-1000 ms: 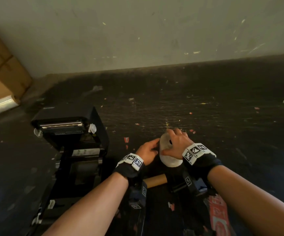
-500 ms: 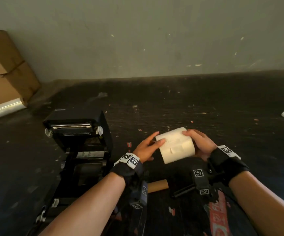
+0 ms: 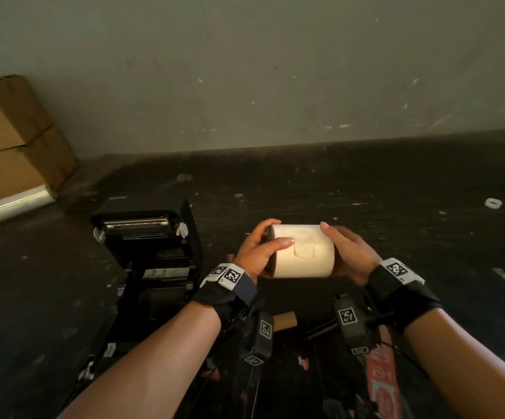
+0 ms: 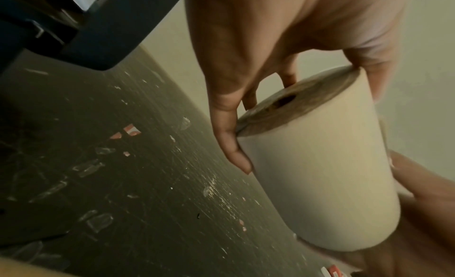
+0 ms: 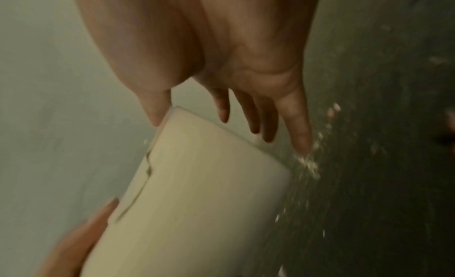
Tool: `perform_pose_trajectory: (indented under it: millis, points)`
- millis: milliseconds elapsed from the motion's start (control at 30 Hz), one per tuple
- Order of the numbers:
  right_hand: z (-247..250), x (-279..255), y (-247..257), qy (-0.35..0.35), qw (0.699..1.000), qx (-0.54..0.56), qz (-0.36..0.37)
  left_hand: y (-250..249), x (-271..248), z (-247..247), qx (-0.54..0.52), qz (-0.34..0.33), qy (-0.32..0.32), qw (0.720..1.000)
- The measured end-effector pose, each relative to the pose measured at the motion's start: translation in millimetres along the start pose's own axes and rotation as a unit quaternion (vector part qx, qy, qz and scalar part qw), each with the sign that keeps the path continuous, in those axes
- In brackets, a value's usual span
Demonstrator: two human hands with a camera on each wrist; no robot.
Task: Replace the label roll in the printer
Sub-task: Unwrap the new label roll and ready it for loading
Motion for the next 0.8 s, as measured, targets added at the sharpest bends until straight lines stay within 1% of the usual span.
perform_pose_trajectory:
  millis: [33, 67, 100, 133, 167, 200, 300, 467, 533, 700, 800]
  points:
    - [3, -4, 11, -0.045, 0.993, -0.080, 0.071, 0, -2, 2, 0.004, 0.002, -0.003, 1.000]
    - [4, -8, 23, -0.074, 0.971, -0.174, 0.145, 1, -4, 3, 0.009, 0.005, -0.004, 1.000]
    - [1, -12, 31, -0.076, 0.940, -0.261, 0.206, 1, -6, 3, 0.013, 0.007, -0.002, 1.000]
    - [-7, -18, 36, -0.061, 0.909, -0.326, 0.251, 2, -7, 3, 0.013, 0.010, 0.002, 1.000]
    - [-13, -20, 36, -0.042, 0.886, -0.369, 0.277, 4, -8, 3, 0.013, 0.013, 0.004, 1.000]
    - [-19, -23, 35, -0.029, 0.873, -0.390, 0.291, 5, -8, 4, 0.013, 0.016, 0.002, 1.000]
    - [-24, -24, 30, -0.023, 0.869, -0.393, 0.299, 9, -10, 7, 0.020, 0.023, 0.000, 1.000]
    - [-30, -19, 24, 0.000, 0.871, -0.411, 0.267, 18, -11, 10, 0.029, 0.036, 0.004, 0.999]
    - [-34, -19, 22, 0.007, 0.869, -0.417, 0.268, 21, -10, 13, 0.023, 0.043, 0.003, 0.999]
    - [-44, -28, 20, 0.030, 0.849, -0.395, 0.350, 24, -10, 21, 0.013, 0.056, -0.009, 0.998]
    - [-41, -31, 19, 0.015, 0.854, -0.366, 0.370, 28, -7, 27, -0.013, 0.066, -0.014, 0.998]
Point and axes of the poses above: each hand's wrist, its own x-axis towards the middle knuckle, its own z-axis out of the back of the hand, y = z × x, the point moved 5 cm from there along x, towards the middle knuckle, and after that the axes turned 3 degrees about x, right-handed, at the moved point
